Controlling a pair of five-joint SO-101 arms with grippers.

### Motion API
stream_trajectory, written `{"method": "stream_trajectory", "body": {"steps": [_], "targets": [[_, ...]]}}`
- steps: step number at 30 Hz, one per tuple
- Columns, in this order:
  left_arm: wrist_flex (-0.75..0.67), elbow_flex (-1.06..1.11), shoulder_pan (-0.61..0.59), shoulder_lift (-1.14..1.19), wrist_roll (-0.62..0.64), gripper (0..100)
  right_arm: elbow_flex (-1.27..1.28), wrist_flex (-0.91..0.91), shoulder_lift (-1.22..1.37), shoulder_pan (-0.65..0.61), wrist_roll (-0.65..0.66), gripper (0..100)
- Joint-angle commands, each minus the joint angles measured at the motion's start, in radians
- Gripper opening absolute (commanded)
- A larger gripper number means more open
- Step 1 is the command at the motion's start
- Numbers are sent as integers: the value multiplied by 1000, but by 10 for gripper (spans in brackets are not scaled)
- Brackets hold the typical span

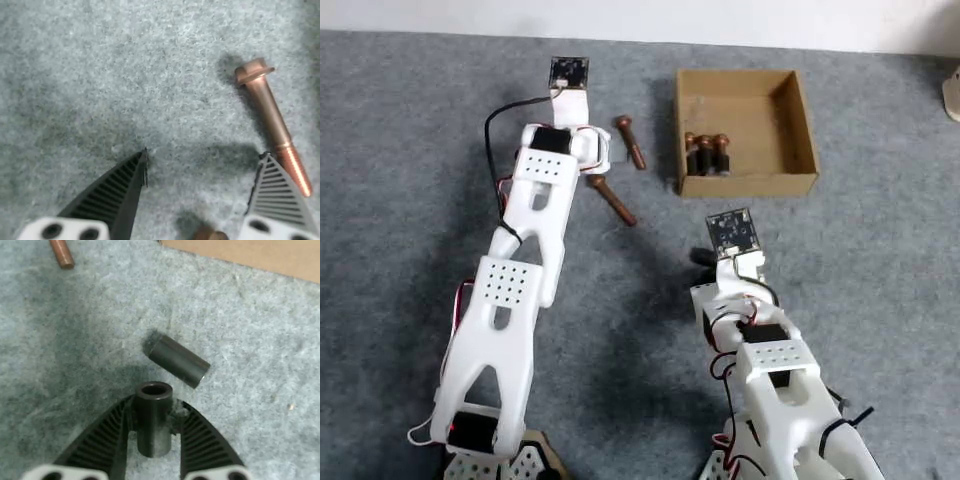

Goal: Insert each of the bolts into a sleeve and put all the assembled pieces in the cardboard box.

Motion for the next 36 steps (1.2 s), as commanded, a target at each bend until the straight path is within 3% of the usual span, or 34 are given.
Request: {"method": "stream_trajectory", "body": {"steps": [1, 8, 14, 16, 23, 28, 30, 36], "targets": [[72, 25, 30, 12, -14, 336, -18, -24, -2, -5, 14, 5], [110, 25, 31, 15, -17, 316, -18, -24, -2, -5, 14, 5], [117, 22, 21, 7, -20, 51, -16, -24, -1, -5, 14, 5], [161, -27, 4, -15, -21, 13, -16, -24, -1, -5, 14, 5], [460, -305, 2, -91, -20, 172, -16, -24, -1, -5, 14, 5], [508, -323, -10, -97, -15, 307, -16, -24, -1, -5, 14, 5], [509, -323, -22, -97, -3, 313, -16, -24, -1, -5, 14, 5], [509, -325, -2, -108, 218, 209, -16, -24, -1, -5, 14, 5]]}}
